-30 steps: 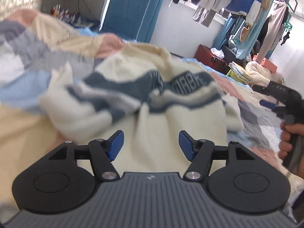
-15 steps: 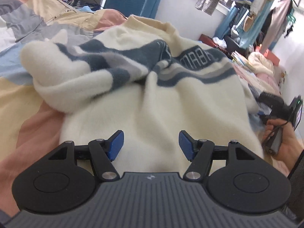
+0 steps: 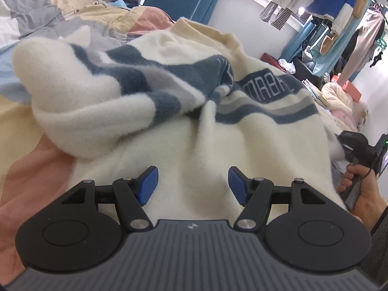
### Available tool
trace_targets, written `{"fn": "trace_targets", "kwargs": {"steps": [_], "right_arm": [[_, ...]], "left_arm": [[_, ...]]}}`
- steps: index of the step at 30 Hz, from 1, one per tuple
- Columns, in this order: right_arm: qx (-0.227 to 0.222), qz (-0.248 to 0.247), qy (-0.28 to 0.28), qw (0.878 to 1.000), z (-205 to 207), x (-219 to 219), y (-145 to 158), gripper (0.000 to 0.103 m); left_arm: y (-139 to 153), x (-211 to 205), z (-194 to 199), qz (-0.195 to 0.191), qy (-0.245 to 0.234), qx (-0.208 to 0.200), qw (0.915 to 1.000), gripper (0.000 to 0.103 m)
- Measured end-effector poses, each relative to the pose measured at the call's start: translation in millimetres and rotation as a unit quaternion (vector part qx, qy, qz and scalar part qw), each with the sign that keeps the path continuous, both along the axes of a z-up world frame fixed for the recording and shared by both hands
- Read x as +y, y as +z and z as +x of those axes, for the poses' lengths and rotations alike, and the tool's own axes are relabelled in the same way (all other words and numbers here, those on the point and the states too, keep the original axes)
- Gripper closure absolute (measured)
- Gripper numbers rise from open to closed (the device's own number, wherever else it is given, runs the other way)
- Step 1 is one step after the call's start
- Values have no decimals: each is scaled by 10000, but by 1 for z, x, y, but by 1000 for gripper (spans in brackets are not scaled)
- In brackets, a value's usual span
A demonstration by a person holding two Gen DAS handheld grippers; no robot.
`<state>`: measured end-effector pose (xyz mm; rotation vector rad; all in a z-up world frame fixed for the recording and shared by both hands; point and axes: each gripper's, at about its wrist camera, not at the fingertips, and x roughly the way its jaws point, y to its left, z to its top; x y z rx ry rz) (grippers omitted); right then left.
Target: Fold large clothes
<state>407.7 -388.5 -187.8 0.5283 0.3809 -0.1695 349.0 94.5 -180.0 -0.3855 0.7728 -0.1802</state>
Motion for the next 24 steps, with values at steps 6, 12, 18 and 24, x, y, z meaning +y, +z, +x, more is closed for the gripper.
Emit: {"fn": "trace_targets", "kwargs": {"steps": [6,12,18,24], "right_arm": [[-347,-1062,-363,9931,4,-37,70,92],[-293,-1326,-1361,9814,22,-89,154,93],[-636,-1537,-2022,9651,26,-113,207,93],[-443,-1554,-2414,9569,13,-145,164,93]], "left_arm": [[8,7,-5,105,89,-48,9999,34],[15,12,-7,226,217,-194,9993,34],[14,15,-5,270,228,-200,9992,34],[7,20,-1,273,142,-86,9995,34]]}}
